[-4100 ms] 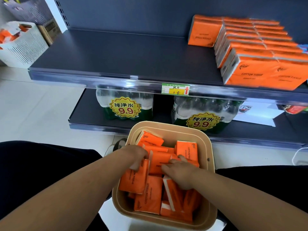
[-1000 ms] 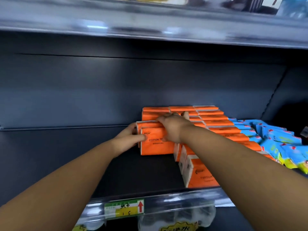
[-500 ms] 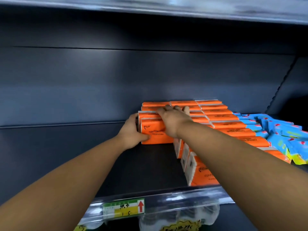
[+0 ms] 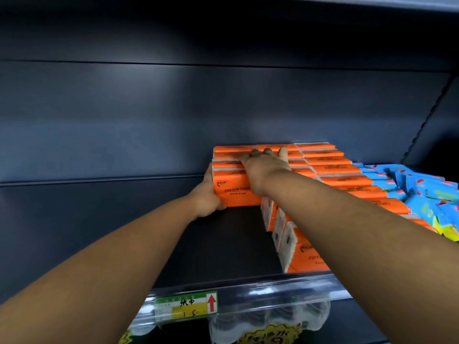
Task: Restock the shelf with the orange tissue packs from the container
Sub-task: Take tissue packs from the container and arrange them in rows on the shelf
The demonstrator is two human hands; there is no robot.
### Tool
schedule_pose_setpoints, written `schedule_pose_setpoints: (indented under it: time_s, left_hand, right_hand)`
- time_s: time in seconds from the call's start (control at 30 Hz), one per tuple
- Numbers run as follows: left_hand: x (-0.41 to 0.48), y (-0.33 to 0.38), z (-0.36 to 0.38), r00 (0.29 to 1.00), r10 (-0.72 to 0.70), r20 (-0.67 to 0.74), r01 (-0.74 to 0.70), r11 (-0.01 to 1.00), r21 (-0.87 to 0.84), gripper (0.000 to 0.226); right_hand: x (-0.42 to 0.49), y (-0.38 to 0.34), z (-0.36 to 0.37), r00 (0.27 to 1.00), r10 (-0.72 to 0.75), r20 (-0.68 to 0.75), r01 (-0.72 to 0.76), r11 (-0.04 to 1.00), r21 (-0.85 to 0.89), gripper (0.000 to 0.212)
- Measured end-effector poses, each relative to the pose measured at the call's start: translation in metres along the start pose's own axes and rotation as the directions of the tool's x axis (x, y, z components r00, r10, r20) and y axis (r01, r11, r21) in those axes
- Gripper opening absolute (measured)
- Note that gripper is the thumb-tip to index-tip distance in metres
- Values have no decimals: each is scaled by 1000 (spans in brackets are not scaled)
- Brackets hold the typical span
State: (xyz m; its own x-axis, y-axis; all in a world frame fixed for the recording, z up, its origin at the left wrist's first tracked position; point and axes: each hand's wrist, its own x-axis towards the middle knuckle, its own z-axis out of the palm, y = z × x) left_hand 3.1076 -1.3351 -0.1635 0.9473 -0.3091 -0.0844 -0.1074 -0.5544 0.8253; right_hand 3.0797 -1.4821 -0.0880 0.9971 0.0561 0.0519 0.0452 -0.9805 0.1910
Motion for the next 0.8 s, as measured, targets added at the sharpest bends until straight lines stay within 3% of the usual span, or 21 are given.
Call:
schedule_pose_setpoints:
  time_s: [0.17,0.37,0.6,0.73,0.8]
  left_hand:
    - [-2,-1,-3,1000,23,-1,-23,999,28,116]
    - [-29,3,-24,999,-29,33,27,998,57,125]
    - [-89,13,-71,998,-62,15,54,949,312,91]
    - [-148,24,-84,1000,7,26,-18,887,462,76]
    - [-179,28,-82,997,59,39,-71,800,596,73]
  right_hand:
    - [-4,0,-1,1000,-3,27,2,1000,23,80]
    - [-24,6,-3,999,-8,-38,16,974,225,69]
    - [-66,10,-6,989,-80,-121,137,797,589,66]
    - [-111,2,-9,970,-113,-216,224,770,598,56]
    - [-135,-7,-9,965,-146,-217,245,792,559,56]
